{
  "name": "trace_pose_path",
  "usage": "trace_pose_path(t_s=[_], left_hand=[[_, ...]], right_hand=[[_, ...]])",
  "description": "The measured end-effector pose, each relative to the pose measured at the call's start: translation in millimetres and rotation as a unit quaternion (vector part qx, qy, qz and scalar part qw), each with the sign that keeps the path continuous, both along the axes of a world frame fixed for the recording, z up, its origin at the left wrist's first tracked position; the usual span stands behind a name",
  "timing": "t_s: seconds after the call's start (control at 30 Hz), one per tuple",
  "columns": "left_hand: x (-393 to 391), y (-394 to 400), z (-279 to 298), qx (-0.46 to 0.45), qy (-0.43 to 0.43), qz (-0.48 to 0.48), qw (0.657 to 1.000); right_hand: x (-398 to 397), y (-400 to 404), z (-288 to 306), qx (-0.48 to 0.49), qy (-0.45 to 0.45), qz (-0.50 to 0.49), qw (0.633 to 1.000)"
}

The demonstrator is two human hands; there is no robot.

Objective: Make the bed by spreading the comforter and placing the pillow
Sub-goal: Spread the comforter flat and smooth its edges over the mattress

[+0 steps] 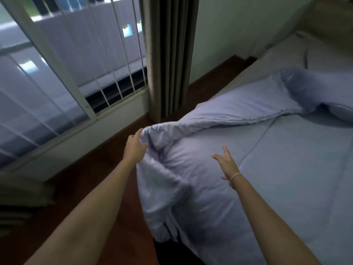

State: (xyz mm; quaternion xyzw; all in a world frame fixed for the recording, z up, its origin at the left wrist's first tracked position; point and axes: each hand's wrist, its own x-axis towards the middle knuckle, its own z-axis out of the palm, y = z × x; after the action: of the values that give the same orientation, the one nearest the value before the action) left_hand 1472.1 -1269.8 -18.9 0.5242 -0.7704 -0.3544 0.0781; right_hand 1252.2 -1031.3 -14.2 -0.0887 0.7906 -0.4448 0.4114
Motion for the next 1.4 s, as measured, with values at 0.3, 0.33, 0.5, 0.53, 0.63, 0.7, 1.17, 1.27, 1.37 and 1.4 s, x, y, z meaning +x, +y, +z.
trace_pose_path(t_s=[0.3,0.33,0.5,0.53,0.63,0.7,1.17,1.27,1.37,1.4], left_hand=[[-46,-70,-8,-0.003,-0.067,-0.045,0.997],[-54,-73,-7,-0.008,-0.069,-0.059,0.996],[-109,-79,-7,-0.04,-0.066,-0.162,0.984],[-121,-80,-11,-0.053,-0.07,-0.196,0.977],[-162,-75,-29,-0.095,-0.088,-0.323,0.937],[-191,-66,-48,-0.105,-0.104,-0.398,0.905],[-278,-169,-124,0.038,0.001,-0.506,0.861],[-280,-258,-120,0.012,-0.009,-0.454,0.891],[-284,-330,-118,-0.045,-0.063,-0.394,0.916],[-285,-346,-118,-0.058,-0.08,-0.369,0.924]], right_hand=[[-34,-64,-7,0.021,-0.034,-0.033,0.999],[-38,-68,-6,0.024,-0.032,-0.042,0.998],[-67,-88,-3,0.007,-0.009,-0.102,0.995],[-75,-92,-5,0.006,-0.005,-0.123,0.992],[-98,-103,-13,-0.001,0.006,-0.207,0.978],[-112,-110,-22,0.002,0.014,-0.261,0.965],[-159,-245,-75,0.054,-0.017,-0.346,0.937],[-167,-303,-68,0.007,-0.048,-0.286,0.957],[-172,-336,-69,0.026,-0.025,-0.237,0.971],[-173,-341,-70,0.046,-0.002,-0.238,0.97]])
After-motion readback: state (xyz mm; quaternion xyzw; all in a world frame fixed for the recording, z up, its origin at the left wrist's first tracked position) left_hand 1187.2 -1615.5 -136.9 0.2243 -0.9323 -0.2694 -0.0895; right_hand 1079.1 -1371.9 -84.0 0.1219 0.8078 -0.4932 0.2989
